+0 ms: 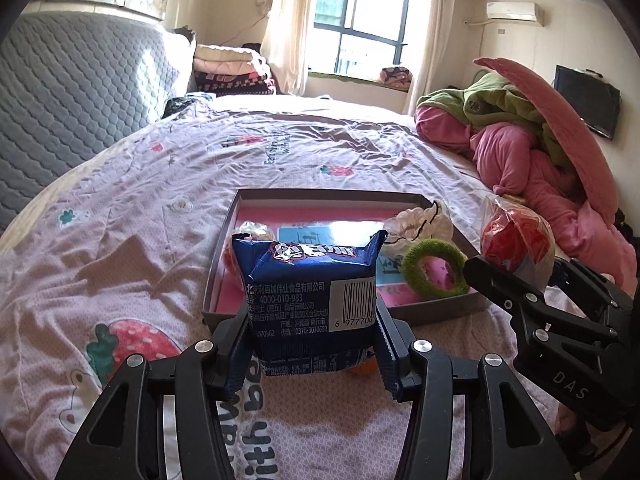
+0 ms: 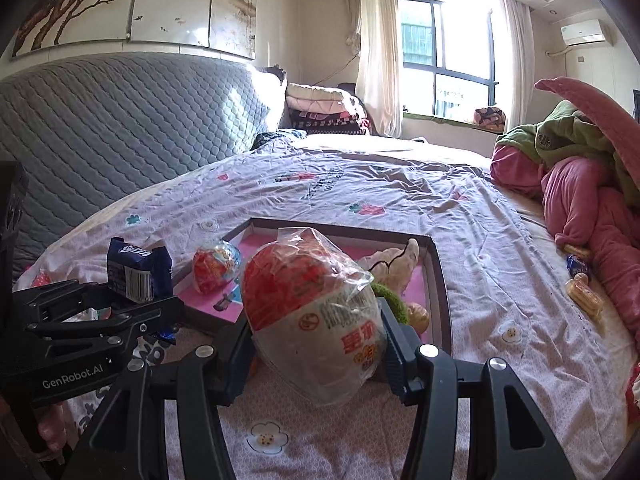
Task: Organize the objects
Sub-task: 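Carry the blue packet with left while right carries the egg bag over the tray, then lower and release the blue packet into the tray with left while right lowers the egg bag, then open the right gripper releasing the egg bag onto the green ring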
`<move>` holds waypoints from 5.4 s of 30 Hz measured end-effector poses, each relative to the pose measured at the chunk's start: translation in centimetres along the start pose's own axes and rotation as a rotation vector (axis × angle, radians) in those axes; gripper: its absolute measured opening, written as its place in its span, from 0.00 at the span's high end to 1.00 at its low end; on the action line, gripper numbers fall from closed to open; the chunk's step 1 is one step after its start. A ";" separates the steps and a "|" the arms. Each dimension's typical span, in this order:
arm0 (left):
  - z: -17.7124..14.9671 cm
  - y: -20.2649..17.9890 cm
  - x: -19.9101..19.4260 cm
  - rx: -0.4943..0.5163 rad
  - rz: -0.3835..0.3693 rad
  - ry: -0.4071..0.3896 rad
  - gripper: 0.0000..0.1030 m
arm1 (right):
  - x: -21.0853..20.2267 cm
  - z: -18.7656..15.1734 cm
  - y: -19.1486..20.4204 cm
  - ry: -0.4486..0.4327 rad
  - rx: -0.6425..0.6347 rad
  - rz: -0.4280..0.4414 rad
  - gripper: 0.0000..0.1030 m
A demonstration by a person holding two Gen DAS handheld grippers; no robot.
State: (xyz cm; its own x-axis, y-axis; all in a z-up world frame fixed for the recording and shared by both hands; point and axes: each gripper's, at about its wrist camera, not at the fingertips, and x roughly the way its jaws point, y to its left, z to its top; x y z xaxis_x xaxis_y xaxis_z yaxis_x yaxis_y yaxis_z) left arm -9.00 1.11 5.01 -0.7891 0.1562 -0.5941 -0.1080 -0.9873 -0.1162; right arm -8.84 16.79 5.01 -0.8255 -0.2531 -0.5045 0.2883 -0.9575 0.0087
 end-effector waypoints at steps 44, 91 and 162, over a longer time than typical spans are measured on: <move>7.1 4.8 7.4 -0.046 0.074 -0.008 0.47 | 6.0 4.6 -2.6 -0.048 0.062 -0.101 0.46; 1.3 1.4 11.8 0.030 0.060 0.167 0.46 | 10.7 -0.3 -1.7 0.168 0.022 -0.055 0.46; 2.1 2.7 8.7 -0.008 0.038 0.133 0.40 | 7.1 -0.6 -4.2 0.162 0.078 -0.082 0.41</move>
State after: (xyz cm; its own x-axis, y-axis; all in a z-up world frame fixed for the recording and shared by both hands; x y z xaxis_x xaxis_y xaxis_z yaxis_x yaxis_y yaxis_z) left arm -17.42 -0.26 1.16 -0.7051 0.1213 -0.6986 -0.0742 -0.9925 -0.0973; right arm -15.62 19.12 0.88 -0.7541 -0.1545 -0.6383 0.1798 -0.9834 0.0256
